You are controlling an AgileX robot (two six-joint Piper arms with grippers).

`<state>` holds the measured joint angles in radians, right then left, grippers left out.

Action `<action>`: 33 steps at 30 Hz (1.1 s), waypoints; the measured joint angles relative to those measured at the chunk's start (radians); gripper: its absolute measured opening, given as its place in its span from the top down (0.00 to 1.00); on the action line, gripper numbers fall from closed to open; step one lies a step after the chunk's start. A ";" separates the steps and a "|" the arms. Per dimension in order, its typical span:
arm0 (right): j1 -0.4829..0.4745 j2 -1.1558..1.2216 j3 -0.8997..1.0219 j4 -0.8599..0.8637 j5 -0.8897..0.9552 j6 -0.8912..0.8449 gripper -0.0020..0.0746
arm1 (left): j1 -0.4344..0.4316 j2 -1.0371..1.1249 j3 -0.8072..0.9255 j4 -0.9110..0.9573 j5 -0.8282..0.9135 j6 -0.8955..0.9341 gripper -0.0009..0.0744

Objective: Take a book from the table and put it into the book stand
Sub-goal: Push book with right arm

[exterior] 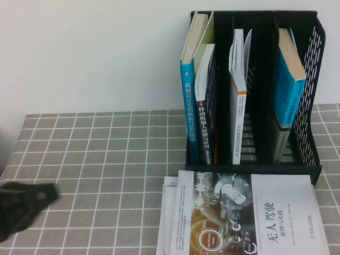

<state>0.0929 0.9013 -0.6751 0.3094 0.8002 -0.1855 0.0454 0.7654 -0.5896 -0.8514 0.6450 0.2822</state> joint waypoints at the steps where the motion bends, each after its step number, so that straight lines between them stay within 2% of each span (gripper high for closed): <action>1: 0.001 0.028 0.007 0.039 -0.005 -0.031 0.98 | 0.000 0.053 0.000 -0.064 0.018 0.067 0.99; 5: 0.001 0.128 0.026 0.181 -0.037 -0.144 0.98 | 0.000 0.211 0.000 -0.234 0.046 0.249 0.99; 9: 0.001 0.166 0.059 0.228 -0.069 -0.179 0.98 | 0.000 0.296 0.000 -0.313 0.073 0.329 0.99; 17: 0.001 0.175 0.123 0.230 -0.143 -0.189 0.98 | 0.000 0.354 0.000 -0.337 0.081 0.357 0.99; 23: 0.001 0.285 0.126 0.237 -0.175 -0.216 0.98 | 0.000 0.356 0.000 -0.348 0.081 0.373 0.99; 30: 0.001 0.362 0.126 0.400 -0.198 -0.358 0.98 | 0.000 0.356 0.000 -0.348 0.081 0.375 0.99; 33: 0.001 0.371 0.126 0.415 -0.216 -0.377 0.98 | 0.000 0.356 0.000 -0.350 0.083 0.375 0.99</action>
<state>0.0936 1.2725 -0.5494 0.7243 0.5843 -0.5630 0.0454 1.1217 -0.5896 -1.2011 0.7276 0.6570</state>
